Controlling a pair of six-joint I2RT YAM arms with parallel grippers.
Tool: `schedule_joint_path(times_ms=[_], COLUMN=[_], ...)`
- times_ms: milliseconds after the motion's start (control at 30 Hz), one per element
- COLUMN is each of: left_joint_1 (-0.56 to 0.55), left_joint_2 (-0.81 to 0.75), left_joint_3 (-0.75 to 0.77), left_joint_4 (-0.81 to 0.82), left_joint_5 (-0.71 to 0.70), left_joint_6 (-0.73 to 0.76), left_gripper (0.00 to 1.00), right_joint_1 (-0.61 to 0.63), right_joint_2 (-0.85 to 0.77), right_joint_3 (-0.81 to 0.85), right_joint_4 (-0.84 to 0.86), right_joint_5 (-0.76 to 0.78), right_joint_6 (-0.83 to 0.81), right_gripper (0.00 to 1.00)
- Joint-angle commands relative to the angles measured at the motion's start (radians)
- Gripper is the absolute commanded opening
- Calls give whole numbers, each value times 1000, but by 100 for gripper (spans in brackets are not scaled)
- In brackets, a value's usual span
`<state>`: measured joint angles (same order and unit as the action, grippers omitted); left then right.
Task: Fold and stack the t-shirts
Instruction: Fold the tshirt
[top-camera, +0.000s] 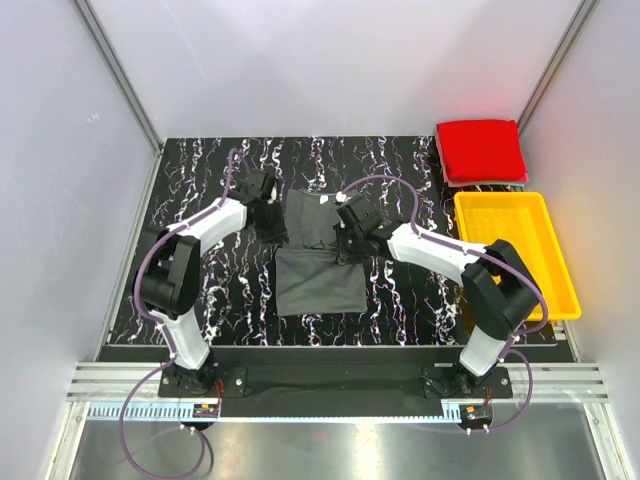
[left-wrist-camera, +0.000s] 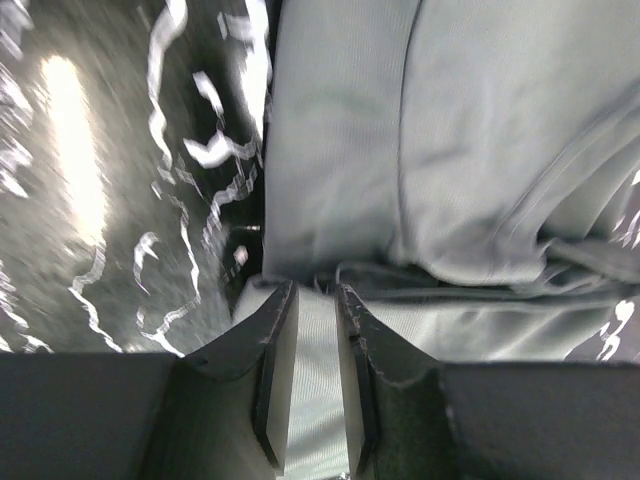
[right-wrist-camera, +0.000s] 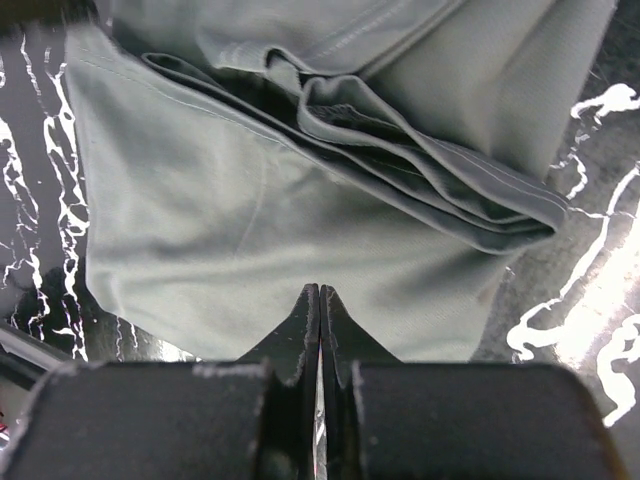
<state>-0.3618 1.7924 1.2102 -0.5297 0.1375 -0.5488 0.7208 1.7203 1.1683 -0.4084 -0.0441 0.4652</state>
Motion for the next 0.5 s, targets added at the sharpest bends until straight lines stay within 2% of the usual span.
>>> schedule_joint_path(times_ms=[0,167,300,467], left_joint_1=[29,52,53,53], left_joint_2=[2,-27,-102,-194], left_joint_3=[90,117,40,-40], left_joint_4=[27,-6,-9,-7], left_joint_5=[-32,-39,-65,-81], left_joint_6=[33,46,35,29], left_gripper=[27,28,29,31], right_joint_1=[22,20,14,-11], right_joint_2=[16,111,206,231], right_joint_3=[4,59,140,203], right_joint_4=[85,60,20,5], right_joint_5=[0,47,144,151], right_joint_6=[-19,-62,-120,-149], right_gripper=[0,0,0,0])
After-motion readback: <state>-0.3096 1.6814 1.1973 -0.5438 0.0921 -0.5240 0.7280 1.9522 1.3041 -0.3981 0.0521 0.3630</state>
